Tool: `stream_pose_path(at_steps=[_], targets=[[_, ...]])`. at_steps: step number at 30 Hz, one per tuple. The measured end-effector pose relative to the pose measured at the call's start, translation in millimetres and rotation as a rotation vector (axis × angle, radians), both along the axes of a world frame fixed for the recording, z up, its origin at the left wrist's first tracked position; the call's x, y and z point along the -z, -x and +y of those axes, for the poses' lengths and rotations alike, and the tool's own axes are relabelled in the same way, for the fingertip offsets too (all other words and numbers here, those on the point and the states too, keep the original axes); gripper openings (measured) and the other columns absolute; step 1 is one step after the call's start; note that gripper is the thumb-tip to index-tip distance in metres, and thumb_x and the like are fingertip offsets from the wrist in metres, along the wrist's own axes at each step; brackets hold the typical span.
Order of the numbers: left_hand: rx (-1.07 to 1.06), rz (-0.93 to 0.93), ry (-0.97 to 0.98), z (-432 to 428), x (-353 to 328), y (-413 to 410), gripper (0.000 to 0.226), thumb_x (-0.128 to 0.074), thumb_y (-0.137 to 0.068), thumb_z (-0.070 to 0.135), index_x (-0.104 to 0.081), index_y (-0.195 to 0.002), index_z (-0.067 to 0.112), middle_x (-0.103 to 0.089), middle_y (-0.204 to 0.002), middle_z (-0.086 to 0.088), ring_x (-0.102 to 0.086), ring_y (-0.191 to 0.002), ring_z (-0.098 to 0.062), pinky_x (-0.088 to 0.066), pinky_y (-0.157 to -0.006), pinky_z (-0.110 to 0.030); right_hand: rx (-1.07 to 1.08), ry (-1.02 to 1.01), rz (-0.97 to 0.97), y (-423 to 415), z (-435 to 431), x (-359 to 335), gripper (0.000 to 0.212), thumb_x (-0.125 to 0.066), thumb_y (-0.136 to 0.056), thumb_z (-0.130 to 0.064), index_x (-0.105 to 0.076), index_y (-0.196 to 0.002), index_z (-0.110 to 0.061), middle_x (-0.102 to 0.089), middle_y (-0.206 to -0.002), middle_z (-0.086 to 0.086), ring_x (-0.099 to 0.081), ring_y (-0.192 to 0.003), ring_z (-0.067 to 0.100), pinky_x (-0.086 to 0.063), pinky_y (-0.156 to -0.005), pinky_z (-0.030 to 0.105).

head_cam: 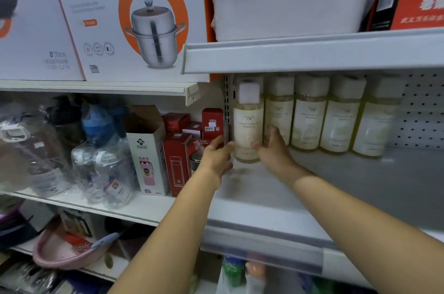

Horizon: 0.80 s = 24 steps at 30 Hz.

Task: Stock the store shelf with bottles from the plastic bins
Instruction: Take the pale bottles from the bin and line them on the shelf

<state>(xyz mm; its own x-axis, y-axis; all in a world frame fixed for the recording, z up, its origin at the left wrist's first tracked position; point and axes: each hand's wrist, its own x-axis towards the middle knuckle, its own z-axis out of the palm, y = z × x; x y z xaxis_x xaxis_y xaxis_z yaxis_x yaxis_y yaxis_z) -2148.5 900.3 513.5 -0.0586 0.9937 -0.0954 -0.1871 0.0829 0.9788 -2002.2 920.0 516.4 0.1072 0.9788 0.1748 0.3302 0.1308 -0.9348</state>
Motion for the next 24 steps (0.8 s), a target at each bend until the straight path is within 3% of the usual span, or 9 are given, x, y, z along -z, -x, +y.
stream_pose_path(at_steps=[2, 4, 6, 10, 19, 22, 24], targets=[[-0.045, -0.077, -0.001, -20, -4, 3, 0.054, -0.061, -0.098, 0.017, -0.042, -0.149, 0.019, -0.061, -0.127, -0.008, -0.06, -0.111, -0.026, -0.055, -0.084, -0.036, 0.003, -0.028, 0.036, 3, -18, -1, 0.064, -0.06, -0.096, -0.018, -0.028, -0.151, -0.019, -0.044, -0.15, 0.004, -0.044, -0.137, 0.023, -0.04, -0.112, 0.045], [-0.05, -0.148, -0.022, -42, -6, 8, 0.047, -0.061, -0.098, 0.017, -0.048, -0.143, 0.019, -0.064, -0.116, -0.002, -0.061, -0.11, -0.023, -0.056, -0.09, -0.039, 0.024, -0.035, 0.03, 9, -39, -5, 0.053, -0.058, -0.098, -0.018, -0.038, -0.146, -0.016, -0.05, -0.142, 0.003, -0.051, -0.126, 0.018, -0.043, -0.108, 0.037], [-0.058, -0.203, -0.029, -68, -6, 16, 0.038, -0.06, -0.099, 0.017, -0.054, -0.136, 0.02, -0.065, -0.118, -0.005, -0.064, -0.112, -0.024, -0.054, -0.097, -0.043, 0.038, -0.033, 0.038, 16, -60, -10, 0.04, -0.057, -0.098, -0.017, -0.049, -0.138, -0.018, -0.057, -0.13, 0.001, -0.055, -0.115, 0.015, -0.047, -0.104, 0.036], [-0.08, -0.263, -0.045, -121, 1, 37, 0.025, -0.055, -0.101, 0.019, -0.057, -0.126, 0.021, -0.069, -0.118, -0.007, -0.068, -0.107, -0.024, -0.055, -0.097, -0.043, -0.039, -0.075, 0.108, 35, -111, -10, 0.021, -0.056, -0.099, -0.014, -0.06, -0.118, -0.022, -0.065, -0.113, 0.0, -0.063, -0.108, 0.019, -0.053, -0.098, 0.04], [-0.139, -0.218, 0.013, -204, 46, 84, 0.015, -0.054, -0.101, 0.017, -0.061, -0.114, 0.019, -0.075, -0.098, -0.005, -0.073, -0.088, -0.02, -0.06, -0.084, -0.036, -0.109, -0.146, 0.165, 87, -218, 12, 0.019, -0.052, -0.099, -0.007, -0.065, -0.102, -0.022, -0.071, -0.093, 0.0, -0.068, -0.084, 0.009, -0.057, -0.073, 0.023], [-0.138, -0.212, 0.094, -224, 75, 93, 0.02, -0.052, -0.102, 0.017, -0.06, -0.121, 0.015, -0.073, -0.096, -0.005, -0.069, -0.087, -0.021, -0.057, -0.082, -0.037, -0.136, -0.076, 0.207, 101, -244, 31, 0.019, -0.05, -0.1, -0.008, -0.066, -0.11, -0.01, -0.072, -0.091, 0.01, -0.068, -0.077, 0.013, -0.057, -0.069, 0.03], [-0.132, -0.198, 0.156, -233, 96, 97, 0.024, -0.052, -0.102, 0.017, -0.06, -0.124, 0.013, -0.072, -0.101, -0.008, -0.069, -0.087, -0.021, -0.057, -0.081, -0.037, -0.173, -0.012, 0.224, 108, -257, 51, 0.018, -0.05, -0.1, -0.009, -0.066, -0.109, -0.011, -0.073, -0.087, 0.01, -0.069, -0.076, 0.019, -0.057, -0.068, 0.032]])
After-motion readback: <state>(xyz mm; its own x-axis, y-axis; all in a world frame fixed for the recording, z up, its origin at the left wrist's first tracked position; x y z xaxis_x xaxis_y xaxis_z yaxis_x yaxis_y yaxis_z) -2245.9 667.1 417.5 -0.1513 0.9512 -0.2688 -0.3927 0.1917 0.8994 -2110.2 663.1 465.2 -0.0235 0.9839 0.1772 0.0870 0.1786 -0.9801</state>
